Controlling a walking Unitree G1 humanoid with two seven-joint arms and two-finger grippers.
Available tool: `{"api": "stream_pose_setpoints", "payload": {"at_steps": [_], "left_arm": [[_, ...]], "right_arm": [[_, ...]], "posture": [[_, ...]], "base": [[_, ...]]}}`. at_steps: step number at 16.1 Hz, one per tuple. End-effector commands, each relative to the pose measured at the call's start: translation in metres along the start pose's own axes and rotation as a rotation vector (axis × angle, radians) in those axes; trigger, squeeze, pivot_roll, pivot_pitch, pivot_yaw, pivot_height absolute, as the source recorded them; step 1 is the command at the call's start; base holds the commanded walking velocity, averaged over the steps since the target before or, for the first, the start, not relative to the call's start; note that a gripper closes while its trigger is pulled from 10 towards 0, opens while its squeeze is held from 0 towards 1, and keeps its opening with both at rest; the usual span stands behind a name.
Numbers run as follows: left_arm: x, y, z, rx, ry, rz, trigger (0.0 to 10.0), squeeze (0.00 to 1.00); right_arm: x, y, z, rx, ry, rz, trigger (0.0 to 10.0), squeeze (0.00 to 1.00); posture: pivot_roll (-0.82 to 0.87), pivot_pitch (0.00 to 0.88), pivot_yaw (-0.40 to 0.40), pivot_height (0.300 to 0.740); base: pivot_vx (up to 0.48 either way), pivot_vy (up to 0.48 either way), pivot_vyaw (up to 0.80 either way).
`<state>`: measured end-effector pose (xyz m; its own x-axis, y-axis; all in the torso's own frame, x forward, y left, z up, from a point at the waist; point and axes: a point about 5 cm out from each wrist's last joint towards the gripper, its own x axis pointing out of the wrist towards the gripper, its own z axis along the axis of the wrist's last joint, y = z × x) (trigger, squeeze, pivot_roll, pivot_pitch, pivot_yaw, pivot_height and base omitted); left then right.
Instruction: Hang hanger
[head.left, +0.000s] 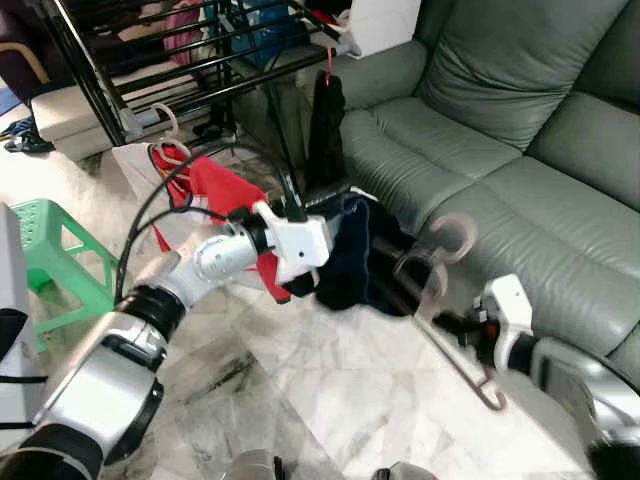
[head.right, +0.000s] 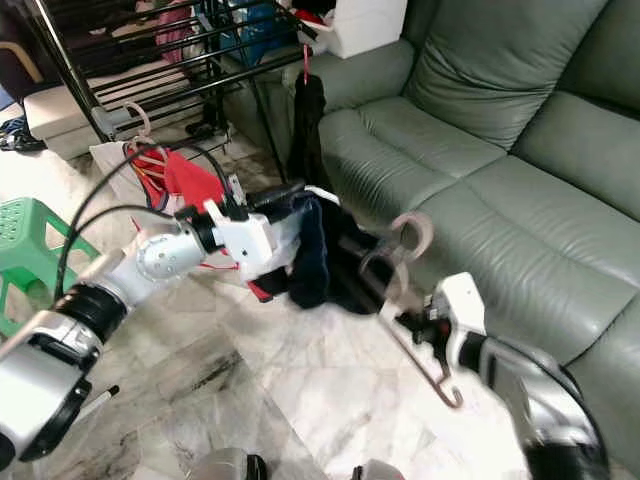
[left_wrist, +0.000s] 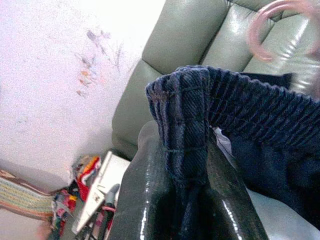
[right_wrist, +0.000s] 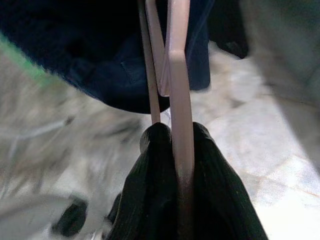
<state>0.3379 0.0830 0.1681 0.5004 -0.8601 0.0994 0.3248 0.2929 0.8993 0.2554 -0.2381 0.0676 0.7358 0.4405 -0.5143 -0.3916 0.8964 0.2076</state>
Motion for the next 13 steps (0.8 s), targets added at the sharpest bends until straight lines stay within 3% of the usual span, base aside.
{"api": "stream_pose_setpoints", "payload": {"at_steps": [1,3,6,7,8,9,10,11,12,13], "left_arm": [[-0.004,0.006,-0.006,0.007,0.042,0.032,10.0,0.00],[-0.008,0.008,-0.010,-0.003,0.077,0.043,10.0,0.00],[-0.011,0.012,-0.015,-0.017,0.117,0.082,10.0,0.00],[-0.009,0.000,-0.012,-0.047,0.115,0.053,10.0,0.00],[-0.009,-0.004,-0.011,-0.054,0.114,0.043,10.0,0.00],[-0.007,-0.022,-0.008,-0.075,0.115,-0.007,10.0,0.00],[-0.007,-0.028,-0.007,-0.096,0.121,-0.013,10.0,0.00],[-0.006,-0.031,-0.006,-0.109,0.123,-0.009,10.0,0.00],[-0.005,-0.032,-0.004,-0.129,0.126,0.008,10.0,0.00],[-0.005,-0.034,-0.003,-0.158,0.130,0.027,10.0,0.00]], "right_arm": [[-0.002,-0.010,0.009,0.074,-0.045,-0.101,10.0,0.00],[-0.001,-0.009,0.014,0.115,-0.074,-0.123,10.0,0.00],[0.000,-0.013,0.034,0.317,-0.214,-0.179,10.0,0.00],[0.000,-0.011,0.053,0.397,-0.320,-0.155,10.0,0.00],[0.001,-0.008,0.057,0.401,-0.338,-0.140,10.0,0.00],[0.004,0.011,0.078,0.434,-0.421,-0.035,10.0,0.00],[0.006,0.020,0.089,0.455,-0.463,0.006,10.0,0.00],[0.006,0.022,0.100,0.471,-0.520,-0.028,10.0,0.00],[0.007,0.013,0.108,0.535,-0.577,-0.138,10.0,0.00],[-0.001,-0.012,0.111,0.689,-0.692,-0.373,10.0,0.00]], "posture": [[-0.06,0.000,0.064,0.740],[-0.06,0.000,0.064,0.740],[-0.07,0.000,0.060,0.740],[-0.07,0.000,0.060,0.740],[-0.07,0.000,0.060,0.740],[-0.07,0.000,0.064,0.740],[-0.07,0.000,0.064,0.740],[-0.07,0.000,0.064,0.740],[-0.07,0.000,0.064,0.740],[-0.07,0.000,0.063,0.740]], "base": [[0.000,0.000,0.00],[0.000,0.000,0.00],[0.000,0.000,0.00],[0.000,0.000,0.00],[0.000,0.000,0.00],[0.000,0.000,0.00],[0.000,0.000,0.00],[0.000,0.000,0.00],[0.000,0.000,0.00],[0.000,0.000,0.00]]}}
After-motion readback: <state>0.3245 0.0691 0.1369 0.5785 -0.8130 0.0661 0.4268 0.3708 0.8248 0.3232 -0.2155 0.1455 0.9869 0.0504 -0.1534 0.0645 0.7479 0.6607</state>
